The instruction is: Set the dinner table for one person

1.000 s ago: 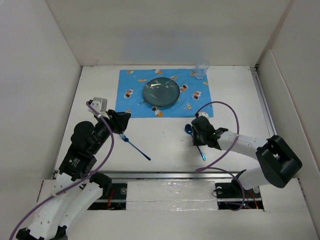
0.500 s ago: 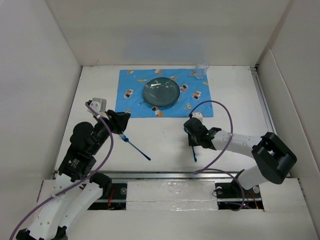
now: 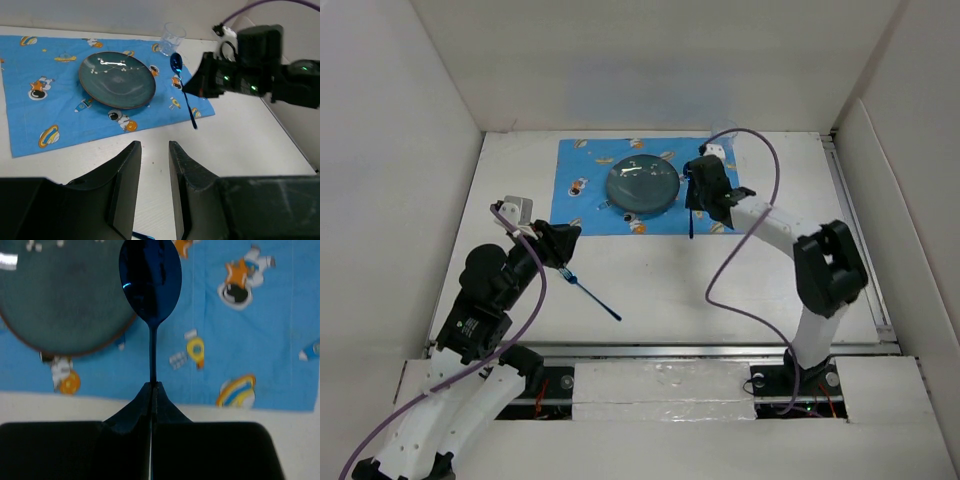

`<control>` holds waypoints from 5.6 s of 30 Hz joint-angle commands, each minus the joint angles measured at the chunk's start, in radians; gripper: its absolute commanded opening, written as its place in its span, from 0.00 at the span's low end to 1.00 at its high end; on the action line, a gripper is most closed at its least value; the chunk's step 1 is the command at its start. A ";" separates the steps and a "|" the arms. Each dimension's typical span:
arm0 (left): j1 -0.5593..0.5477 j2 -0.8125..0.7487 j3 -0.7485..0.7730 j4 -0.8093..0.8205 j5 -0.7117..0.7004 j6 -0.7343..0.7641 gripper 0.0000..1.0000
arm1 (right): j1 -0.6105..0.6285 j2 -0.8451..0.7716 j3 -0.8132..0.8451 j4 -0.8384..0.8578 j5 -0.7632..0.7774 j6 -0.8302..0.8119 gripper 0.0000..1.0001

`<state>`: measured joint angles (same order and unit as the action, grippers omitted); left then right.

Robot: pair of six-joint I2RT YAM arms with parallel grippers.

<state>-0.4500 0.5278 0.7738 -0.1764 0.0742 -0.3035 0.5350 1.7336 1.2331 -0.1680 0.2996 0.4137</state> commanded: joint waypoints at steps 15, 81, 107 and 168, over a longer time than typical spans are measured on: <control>0.004 0.008 0.002 0.048 0.009 0.009 0.26 | -0.188 0.596 0.815 -0.261 -0.096 -0.101 0.00; 0.004 -0.152 -0.002 0.038 -0.205 -0.031 0.44 | 0.660 0.426 0.229 0.108 0.053 -0.062 0.00; 0.004 -0.075 0.002 0.029 -0.191 -0.057 0.50 | 0.289 0.900 1.298 -0.044 -0.027 0.384 0.00; 0.004 -0.017 0.012 0.008 -0.189 -0.054 0.75 | 0.241 -0.267 0.135 0.274 -0.189 -0.084 1.00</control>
<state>-0.4500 0.5224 0.7696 -0.1944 -0.0879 -0.3550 0.7567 1.6924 1.5894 0.0750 0.0669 0.4488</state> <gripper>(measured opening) 0.728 0.998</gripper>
